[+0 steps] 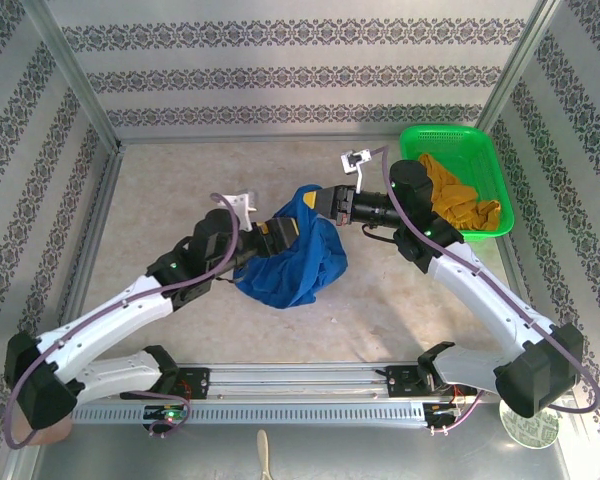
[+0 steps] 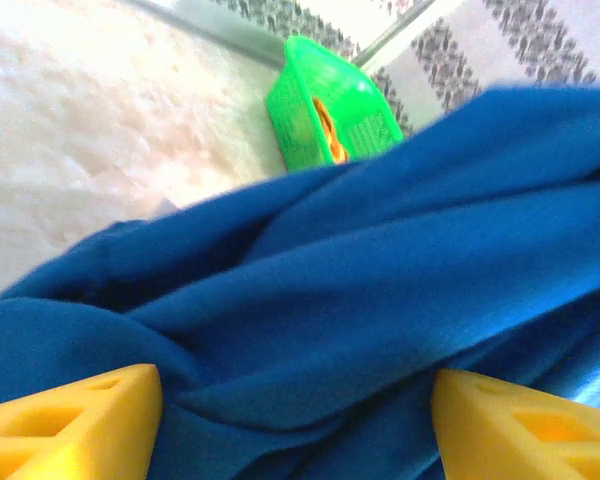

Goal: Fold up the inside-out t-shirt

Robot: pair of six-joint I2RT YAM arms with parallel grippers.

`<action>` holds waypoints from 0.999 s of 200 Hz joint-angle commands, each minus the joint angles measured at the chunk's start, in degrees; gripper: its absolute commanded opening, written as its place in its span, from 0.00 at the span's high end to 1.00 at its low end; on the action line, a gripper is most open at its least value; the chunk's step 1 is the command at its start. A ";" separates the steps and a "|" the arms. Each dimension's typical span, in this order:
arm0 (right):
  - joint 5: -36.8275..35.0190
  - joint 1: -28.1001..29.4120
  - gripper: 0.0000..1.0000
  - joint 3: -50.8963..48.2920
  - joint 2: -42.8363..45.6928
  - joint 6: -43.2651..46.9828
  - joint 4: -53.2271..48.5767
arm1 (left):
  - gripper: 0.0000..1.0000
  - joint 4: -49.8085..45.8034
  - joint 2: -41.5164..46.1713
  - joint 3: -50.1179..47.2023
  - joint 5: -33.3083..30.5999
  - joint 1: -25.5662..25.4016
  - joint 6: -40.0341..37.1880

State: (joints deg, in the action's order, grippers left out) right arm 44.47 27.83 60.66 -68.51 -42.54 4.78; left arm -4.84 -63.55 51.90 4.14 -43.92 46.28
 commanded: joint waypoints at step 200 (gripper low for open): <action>-24.36 -4.87 0.29 -13.29 15.88 4.50 -11.31 | 1.00 23.10 -8.61 18.17 40.65 19.17 11.04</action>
State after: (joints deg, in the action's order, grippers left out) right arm 24.16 19.70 45.19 -59.07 -41.60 -2.74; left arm 8.56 -72.55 70.19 38.85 -25.36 53.25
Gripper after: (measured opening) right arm 0.706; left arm 0.045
